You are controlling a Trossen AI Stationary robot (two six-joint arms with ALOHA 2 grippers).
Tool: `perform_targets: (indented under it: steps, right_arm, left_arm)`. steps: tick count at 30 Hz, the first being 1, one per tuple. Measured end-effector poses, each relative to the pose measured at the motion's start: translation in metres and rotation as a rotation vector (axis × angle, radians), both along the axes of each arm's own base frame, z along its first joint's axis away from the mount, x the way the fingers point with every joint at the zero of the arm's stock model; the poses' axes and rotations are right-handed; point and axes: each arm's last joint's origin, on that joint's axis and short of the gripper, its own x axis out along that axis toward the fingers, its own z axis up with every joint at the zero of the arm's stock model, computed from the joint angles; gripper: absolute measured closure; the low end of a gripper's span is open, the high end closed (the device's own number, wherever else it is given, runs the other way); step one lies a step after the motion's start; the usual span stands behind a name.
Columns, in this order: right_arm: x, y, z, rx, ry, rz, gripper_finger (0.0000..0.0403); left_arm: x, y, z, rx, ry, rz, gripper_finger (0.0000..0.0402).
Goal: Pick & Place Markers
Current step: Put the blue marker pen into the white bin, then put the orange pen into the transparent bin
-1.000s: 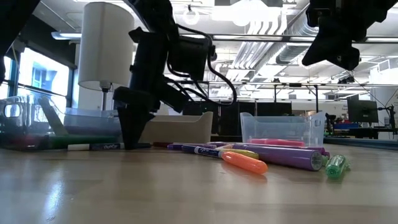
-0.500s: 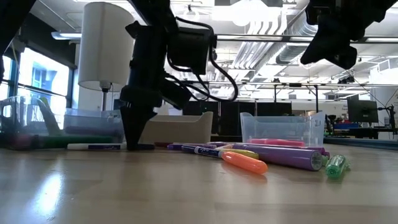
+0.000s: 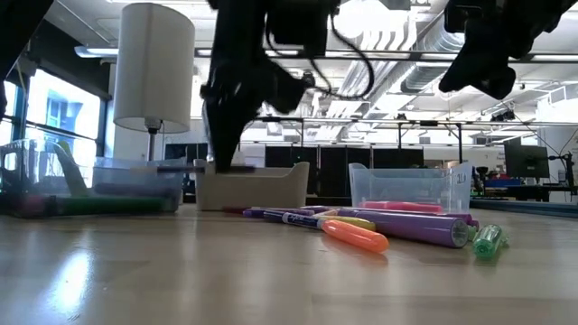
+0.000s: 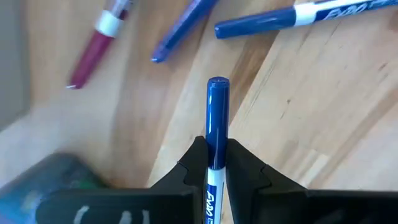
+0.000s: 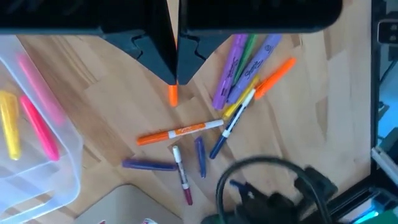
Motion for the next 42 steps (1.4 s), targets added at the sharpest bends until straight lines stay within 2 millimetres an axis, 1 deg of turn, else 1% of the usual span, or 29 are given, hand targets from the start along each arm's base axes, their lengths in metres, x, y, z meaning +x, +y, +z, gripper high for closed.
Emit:
perform_targets:
  steps: [4,7,11,13,15,20,23,25,28,30,31,33,35,37,40,42]
  right_arm:
    - [0.001,0.001,0.001,-0.009,0.000,0.050,0.0402]
    - [0.002,0.001,0.002,-0.006,-0.020,0.055,0.0401]
    - [0.003,0.002,0.004,0.000,-0.044,0.056,0.0402]
    - [0.004,0.002,0.004,0.000,-0.049,0.054,0.0401]
    - [0.004,0.002,0.004,0.004,-0.050,0.051,0.0401]
    - [0.004,0.001,0.005,-0.014,-0.057,0.014,0.0401]
    - [0.004,-0.001,0.005,-0.022,-0.075,-0.067,0.0402]
    - [0.004,-0.003,0.005,-0.019,-0.090,-0.126,0.0402]
    - [0.004,-0.005,0.006,-0.027,-0.110,-0.201,0.0401]
    - [0.003,-0.007,0.006,-0.027,-0.126,-0.255,0.0402]
    - [0.004,-0.008,0.006,-0.028,-0.134,-0.283,0.0402]
    - [0.004,-0.011,0.007,-0.032,-0.148,-0.333,0.0402]
    - [0.004,-0.013,0.007,-0.034,-0.160,-0.374,0.0401]
    - [0.004,-0.015,0.007,-0.021,-0.170,-0.398,0.0401]
    - [0.005,-0.017,0.008,-0.016,-0.175,-0.411,0.0402]
    - [0.005,-0.017,0.008,-0.015,-0.175,-0.411,0.0401]
  left_arm:
    - [0.007,0.000,0.031,0.002,-0.043,-0.011,0.0375]
    - [0.012,0.011,0.054,0.009,-0.089,-0.028,0.0375]
    - [0.015,0.040,0.085,0.065,-0.153,-0.015,0.0375]
    - [0.016,0.058,0.095,0.087,-0.185,-0.015,0.0375]
    - [0.016,0.076,0.101,0.105,-0.206,-0.027,0.0375]
    - [0.010,0.124,0.101,0.145,-0.200,-0.096,0.0375]
    - [0.015,0.152,0.083,0.151,-0.191,-0.150,0.0375]
    - [0.010,0.167,0.072,0.121,-0.159,-0.168,0.0374]
    - [0.016,0.186,0.056,0.139,-0.197,-0.172,0.0349]
    - [0.009,0.194,0.044,0.096,-0.121,-0.163,0.0323]
    - [0.009,0.198,0.043,0.092,-0.130,-0.156,0.0310]
    - [0.014,0.203,0.046,0.115,-0.183,-0.165,0.0286]
    - [0.012,0.205,0.043,0.101,-0.161,-0.178,0.0269]
    - [0.012,0.206,0.036,0.093,-0.143,-0.193,0.0257]
    - [0.013,0.206,0.043,0.119,-0.168,-0.194,0.0251]
    - [0.014,0.207,0.044,0.140,-0.175,-0.183,0.0250]
